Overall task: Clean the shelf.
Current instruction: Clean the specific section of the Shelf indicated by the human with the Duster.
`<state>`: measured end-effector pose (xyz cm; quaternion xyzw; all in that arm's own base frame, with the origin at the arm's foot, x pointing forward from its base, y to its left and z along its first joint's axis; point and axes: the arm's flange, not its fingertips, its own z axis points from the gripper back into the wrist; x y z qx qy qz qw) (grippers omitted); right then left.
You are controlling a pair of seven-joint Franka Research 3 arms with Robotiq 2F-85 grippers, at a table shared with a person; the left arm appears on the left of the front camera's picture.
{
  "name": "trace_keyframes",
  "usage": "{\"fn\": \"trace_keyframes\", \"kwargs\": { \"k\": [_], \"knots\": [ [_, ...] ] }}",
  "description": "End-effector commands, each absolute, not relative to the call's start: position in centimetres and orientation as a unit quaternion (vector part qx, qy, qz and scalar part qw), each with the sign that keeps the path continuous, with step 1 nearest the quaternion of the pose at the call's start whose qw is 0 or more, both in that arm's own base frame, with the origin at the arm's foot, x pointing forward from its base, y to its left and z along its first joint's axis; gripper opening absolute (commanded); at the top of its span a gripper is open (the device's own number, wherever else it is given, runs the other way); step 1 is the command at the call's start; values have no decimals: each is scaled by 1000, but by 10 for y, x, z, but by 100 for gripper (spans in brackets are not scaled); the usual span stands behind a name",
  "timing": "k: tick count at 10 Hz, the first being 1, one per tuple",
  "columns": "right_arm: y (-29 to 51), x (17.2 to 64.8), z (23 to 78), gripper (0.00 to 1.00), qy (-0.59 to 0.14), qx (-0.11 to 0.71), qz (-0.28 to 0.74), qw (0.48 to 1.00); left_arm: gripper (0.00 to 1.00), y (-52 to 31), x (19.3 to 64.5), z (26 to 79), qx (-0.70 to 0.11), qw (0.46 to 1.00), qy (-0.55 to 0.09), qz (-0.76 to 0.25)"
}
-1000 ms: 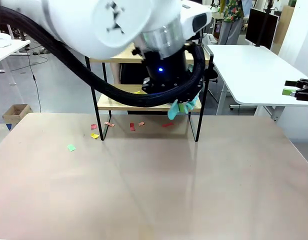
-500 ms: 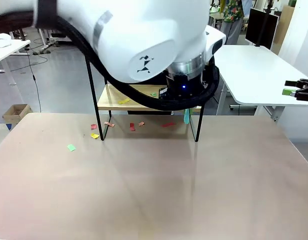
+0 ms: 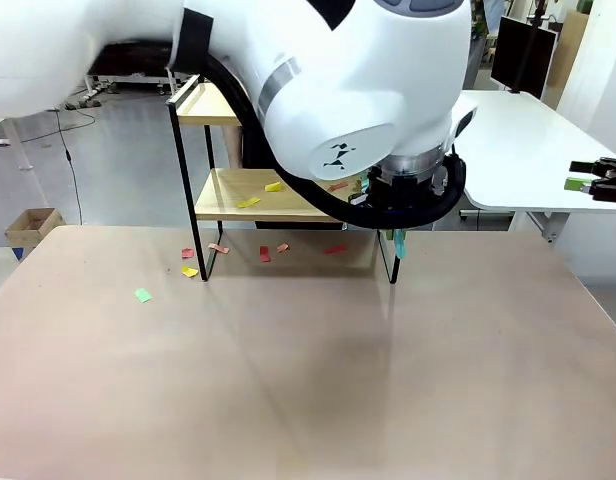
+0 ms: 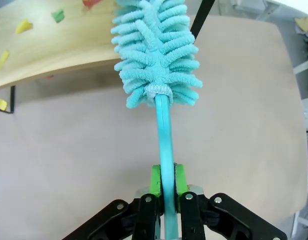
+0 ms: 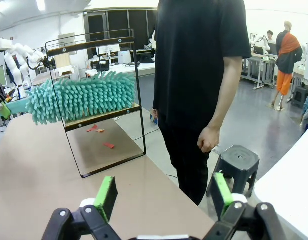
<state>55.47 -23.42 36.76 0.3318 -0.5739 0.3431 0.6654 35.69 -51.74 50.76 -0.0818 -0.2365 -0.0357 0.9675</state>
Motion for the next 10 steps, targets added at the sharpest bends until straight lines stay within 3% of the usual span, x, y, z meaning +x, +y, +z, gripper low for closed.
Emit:
{"fn": "trace_keyframes", "kwargs": {
  "k": [1, 3, 4, 6, 10],
  "knots": [
    [-232, 555, 371, 100, -575, 331, 345, 664, 13, -527, 361, 508, -68, 968, -240, -23],
    [-232, 555, 371, 100, -575, 331, 345, 664, 13, -523, 365, 506, -75, 967, -244, 9],
    [-232, 555, 371, 100, -575, 331, 345, 664, 13, -521, 363, 501, -72, 970, -230, -32],
    [-232, 555, 371, 100, -575, 331, 345, 664, 13, -521, 366, 501, -73, 970, -231, -21],
    [-232, 555, 371, 100, -575, 331, 345, 664, 13, -462, 383, 502, -50, 976, -210, -14]
  ]
}}
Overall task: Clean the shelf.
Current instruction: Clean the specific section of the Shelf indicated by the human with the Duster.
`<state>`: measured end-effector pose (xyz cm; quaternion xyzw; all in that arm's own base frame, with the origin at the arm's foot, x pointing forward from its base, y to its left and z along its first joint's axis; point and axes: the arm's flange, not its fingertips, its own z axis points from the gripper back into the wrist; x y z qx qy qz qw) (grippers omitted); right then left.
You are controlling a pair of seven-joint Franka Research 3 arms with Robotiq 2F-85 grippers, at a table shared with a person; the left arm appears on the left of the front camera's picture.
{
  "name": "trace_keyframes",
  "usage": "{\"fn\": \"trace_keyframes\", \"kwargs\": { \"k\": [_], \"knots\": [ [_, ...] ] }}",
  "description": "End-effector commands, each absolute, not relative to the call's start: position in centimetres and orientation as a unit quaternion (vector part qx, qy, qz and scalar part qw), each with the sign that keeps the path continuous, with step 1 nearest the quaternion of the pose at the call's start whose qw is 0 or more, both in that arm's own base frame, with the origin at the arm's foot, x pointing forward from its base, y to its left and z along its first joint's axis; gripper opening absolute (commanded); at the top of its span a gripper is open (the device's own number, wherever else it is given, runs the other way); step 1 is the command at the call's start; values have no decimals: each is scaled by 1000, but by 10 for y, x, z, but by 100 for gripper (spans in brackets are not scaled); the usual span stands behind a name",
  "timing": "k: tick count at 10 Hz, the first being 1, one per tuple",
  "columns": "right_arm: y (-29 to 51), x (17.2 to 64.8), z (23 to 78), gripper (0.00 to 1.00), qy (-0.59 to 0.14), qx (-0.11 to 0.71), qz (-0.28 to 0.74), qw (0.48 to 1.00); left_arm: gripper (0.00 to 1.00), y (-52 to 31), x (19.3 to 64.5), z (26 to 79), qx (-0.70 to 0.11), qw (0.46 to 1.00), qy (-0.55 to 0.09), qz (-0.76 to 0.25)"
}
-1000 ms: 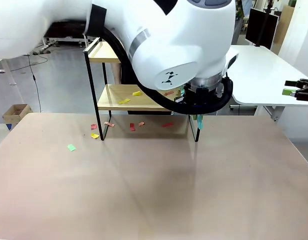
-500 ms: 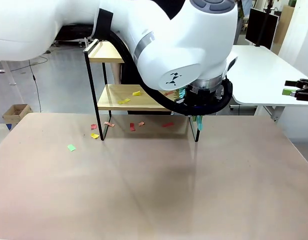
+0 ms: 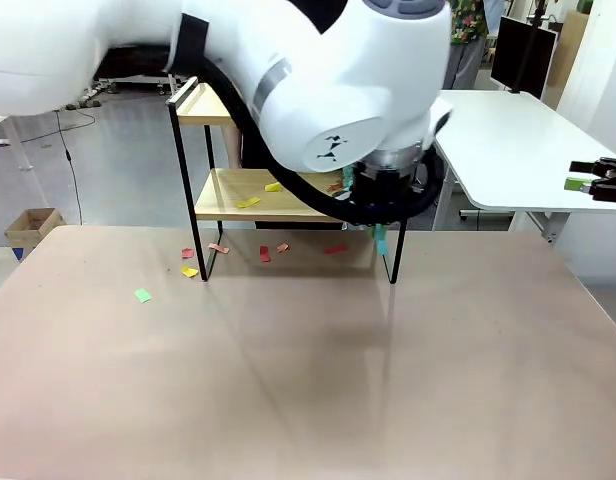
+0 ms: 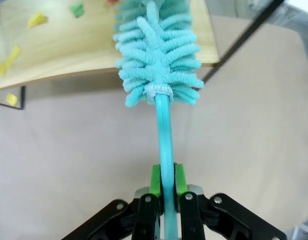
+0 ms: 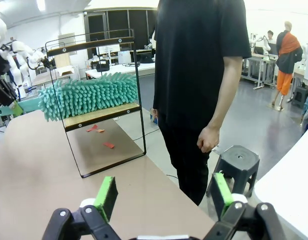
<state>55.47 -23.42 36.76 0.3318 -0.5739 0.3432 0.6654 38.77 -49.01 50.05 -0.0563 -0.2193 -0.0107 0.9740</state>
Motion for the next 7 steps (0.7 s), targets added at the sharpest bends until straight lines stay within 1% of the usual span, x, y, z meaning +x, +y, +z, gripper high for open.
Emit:
{"fn": "trace_keyframes", "kwargs": {
  "k": [1, 5, 6, 7],
  "knots": [
    [-232, 555, 371, 100, -575, 331, 345, 664, 13, -437, 386, 499, -41, 978, -207, -10],
    [-232, 555, 371, 100, -575, 331, 345, 664, 13, -351, 390, 489, 12, 980, -197, -6],
    [-232, 555, 371, 100, -575, 331, 345, 664, 13, -327, 389, 489, 36, 980, -198, 3],
    [-232, 555, 371, 100, -575, 331, 345, 664, 13, -300, 388, 491, 76, 976, -202, 14]
  ]
}}
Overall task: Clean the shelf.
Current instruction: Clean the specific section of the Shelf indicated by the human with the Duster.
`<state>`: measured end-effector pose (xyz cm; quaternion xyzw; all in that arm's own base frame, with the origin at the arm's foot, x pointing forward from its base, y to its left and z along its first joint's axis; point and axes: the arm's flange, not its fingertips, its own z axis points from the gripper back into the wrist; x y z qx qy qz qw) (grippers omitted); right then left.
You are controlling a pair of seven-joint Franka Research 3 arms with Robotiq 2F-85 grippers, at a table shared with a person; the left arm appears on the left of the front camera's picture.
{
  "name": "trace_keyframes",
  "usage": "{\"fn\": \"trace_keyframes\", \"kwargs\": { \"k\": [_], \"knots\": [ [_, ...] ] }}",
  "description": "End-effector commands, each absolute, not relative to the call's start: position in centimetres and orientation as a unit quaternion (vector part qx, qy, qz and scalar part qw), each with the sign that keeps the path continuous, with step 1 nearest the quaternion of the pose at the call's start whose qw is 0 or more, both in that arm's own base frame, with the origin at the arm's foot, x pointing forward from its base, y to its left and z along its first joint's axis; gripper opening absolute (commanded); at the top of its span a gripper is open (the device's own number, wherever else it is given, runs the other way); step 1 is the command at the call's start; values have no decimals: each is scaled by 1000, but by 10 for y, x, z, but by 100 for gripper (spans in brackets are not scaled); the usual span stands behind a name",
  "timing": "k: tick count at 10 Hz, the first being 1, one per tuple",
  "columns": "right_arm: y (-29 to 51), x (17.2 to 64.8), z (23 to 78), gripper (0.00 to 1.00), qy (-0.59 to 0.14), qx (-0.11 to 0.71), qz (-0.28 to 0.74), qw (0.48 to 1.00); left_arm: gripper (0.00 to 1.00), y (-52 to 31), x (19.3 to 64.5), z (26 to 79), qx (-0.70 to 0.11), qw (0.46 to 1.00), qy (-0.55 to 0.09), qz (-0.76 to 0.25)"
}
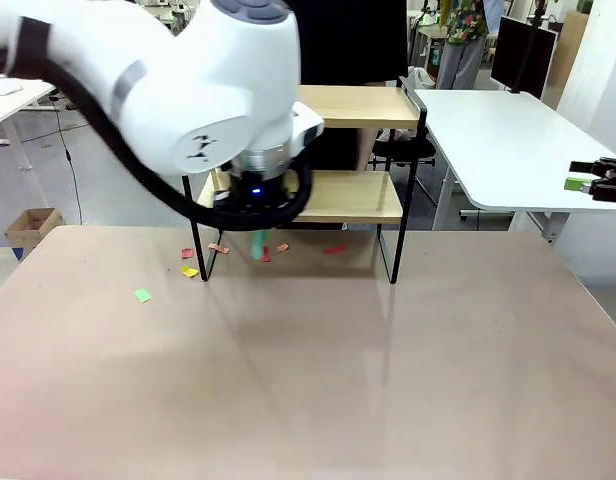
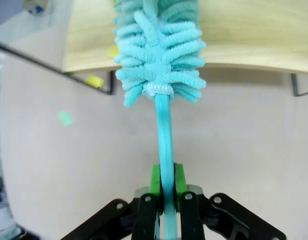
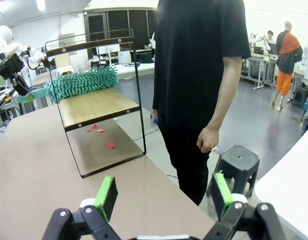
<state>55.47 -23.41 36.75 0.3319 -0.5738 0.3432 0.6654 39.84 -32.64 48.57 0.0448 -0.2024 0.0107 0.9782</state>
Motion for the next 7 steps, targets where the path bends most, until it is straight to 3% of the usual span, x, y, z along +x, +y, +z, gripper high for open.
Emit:
{"fn": "trace_keyframes", "kwargs": {
  "k": [1, 3, 5, 7],
  "knots": [
    [-232, 555, 371, 100, -575, 331, 345, 664, 13, -278, 385, 493, 116, 971, -206, 26],
    [-232, 555, 371, 100, -575, 331, 345, 664, 13, -255, 377, 507, 171, 959, -222, 39],
    [-232, 555, 371, 100, -575, 331, 345, 664, 13, -270, 365, 528, 96, 963, -252, 10],
    [-232, 555, 371, 100, -575, 331, 345, 664, 13, -260, 379, 509, 142, 964, -223, 30]
  ]
}}
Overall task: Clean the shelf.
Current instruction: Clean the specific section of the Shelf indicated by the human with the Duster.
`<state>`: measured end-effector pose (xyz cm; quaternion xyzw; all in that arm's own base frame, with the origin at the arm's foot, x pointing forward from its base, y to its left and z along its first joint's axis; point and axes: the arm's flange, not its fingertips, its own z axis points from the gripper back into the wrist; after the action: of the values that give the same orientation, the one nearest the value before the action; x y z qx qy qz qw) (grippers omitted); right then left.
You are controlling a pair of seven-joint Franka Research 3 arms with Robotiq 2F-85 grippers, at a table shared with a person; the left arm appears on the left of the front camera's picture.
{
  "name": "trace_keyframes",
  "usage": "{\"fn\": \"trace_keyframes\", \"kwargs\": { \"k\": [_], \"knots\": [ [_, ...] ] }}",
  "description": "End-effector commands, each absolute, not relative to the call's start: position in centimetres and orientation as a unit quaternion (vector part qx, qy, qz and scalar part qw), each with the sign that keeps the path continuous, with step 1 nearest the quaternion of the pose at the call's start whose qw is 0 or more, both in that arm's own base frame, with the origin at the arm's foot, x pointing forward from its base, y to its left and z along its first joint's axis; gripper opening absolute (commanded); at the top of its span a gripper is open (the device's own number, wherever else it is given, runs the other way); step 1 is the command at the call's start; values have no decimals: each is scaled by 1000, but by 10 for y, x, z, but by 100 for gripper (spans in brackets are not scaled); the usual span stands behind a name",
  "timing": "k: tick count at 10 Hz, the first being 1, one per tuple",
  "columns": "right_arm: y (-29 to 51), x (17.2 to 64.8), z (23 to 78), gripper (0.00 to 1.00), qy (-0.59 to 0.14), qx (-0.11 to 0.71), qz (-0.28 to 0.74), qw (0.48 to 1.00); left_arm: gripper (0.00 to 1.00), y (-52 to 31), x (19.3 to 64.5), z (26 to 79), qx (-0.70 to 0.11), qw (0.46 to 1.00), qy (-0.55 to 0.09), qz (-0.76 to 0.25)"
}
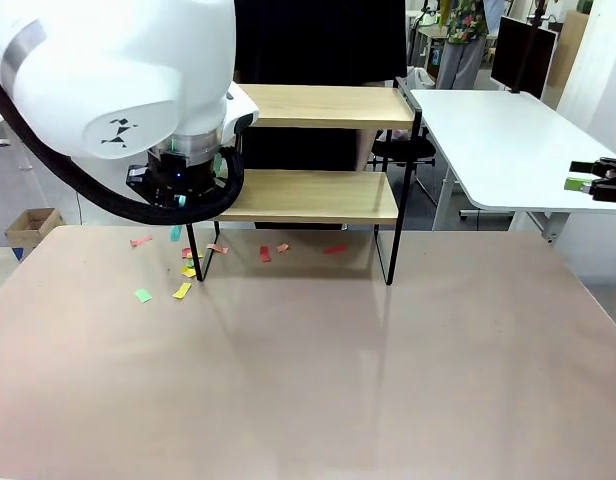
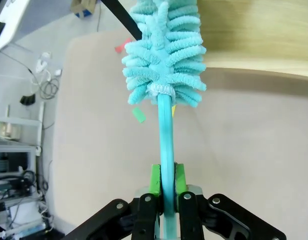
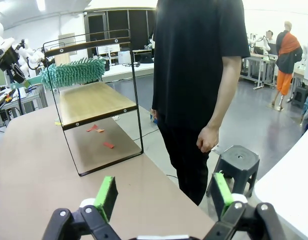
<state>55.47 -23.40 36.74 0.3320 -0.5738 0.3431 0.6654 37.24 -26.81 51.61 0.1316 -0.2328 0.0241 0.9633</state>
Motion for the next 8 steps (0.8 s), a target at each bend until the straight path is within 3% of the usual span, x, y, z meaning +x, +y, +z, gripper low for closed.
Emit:
{"fn": "trace_keyframes", "kwargs": {
  "k": [1, 5, 8],
  "knots": [
    [-232, 555, 371, 100, -575, 331, 345, 664, 13, -260, 379, 509, 142, 964, -223, 30],
    [-232, 555, 371, 100, -575, 331, 345, 664, 13, -262, 363, 541, 13, 967, -251, -31],
    [-232, 555, 371, 100, -575, 331, 345, 664, 13, -249, 358, 547, -104, 958, -235, -129]
  ]
}}
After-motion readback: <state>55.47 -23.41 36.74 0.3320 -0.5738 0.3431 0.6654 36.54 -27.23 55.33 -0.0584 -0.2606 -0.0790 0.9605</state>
